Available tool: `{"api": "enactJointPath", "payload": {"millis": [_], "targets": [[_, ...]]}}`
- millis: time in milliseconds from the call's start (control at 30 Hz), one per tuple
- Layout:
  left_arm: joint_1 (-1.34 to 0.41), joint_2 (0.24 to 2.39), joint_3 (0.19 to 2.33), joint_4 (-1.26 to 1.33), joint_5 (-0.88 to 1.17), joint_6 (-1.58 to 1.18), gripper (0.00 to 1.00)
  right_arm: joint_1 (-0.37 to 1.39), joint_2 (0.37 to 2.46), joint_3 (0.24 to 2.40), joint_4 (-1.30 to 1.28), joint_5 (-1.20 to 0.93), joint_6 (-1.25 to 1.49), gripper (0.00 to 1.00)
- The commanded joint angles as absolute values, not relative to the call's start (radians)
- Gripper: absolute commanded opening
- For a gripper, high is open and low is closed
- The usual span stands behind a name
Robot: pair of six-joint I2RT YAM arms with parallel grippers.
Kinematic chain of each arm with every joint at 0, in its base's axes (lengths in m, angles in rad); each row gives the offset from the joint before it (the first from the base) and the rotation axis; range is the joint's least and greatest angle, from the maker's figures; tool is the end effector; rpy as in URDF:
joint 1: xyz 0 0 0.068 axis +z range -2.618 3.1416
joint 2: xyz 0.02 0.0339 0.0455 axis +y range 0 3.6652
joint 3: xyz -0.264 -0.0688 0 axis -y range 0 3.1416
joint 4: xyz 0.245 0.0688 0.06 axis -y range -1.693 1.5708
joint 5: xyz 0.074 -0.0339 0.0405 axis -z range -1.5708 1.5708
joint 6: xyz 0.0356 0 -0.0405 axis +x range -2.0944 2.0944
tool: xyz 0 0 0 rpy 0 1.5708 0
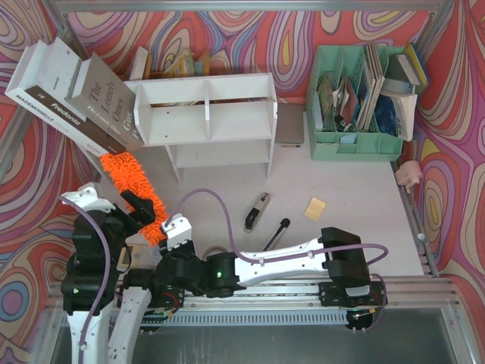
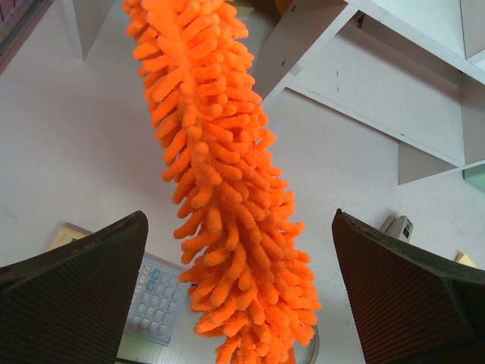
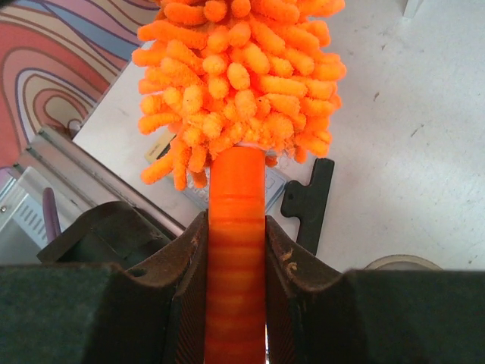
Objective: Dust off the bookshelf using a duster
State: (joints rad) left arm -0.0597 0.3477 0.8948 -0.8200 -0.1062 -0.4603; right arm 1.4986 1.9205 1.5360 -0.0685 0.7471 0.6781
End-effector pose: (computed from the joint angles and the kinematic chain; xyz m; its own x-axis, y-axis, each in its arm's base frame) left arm 0.0553 0.0005 0.3527 -0.2221 -0.4292 -0.8755 -0.1577 0.9019 -0.4022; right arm 0.0566 0.4472 0.2814 -0.4560 0.0755 -0.8868 -0.5157 0.7896 0.3324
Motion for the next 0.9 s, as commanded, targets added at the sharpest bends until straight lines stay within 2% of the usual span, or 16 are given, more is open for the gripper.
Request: {"api": "enactJointPath", "payload": {"millis": [0,367,867], "targets": [[-0.055,0.342,0.884,-0.816,-0.118,-0.463,0.98,1.494,1.967,1.544,-0.056,0.772,0.729,0.0],[-0.055,0.337,0.884,-0.816,-0.121,-0.465,0.98,1.454,2.067,1.585,-0.104,0.668,0.769,0.0],[-0.055,0.34,0.884,-0.816,-0.121,-0.465,0.98,1.453,1.949,1.609,0.059,0.753,0.615,0.0]]}}
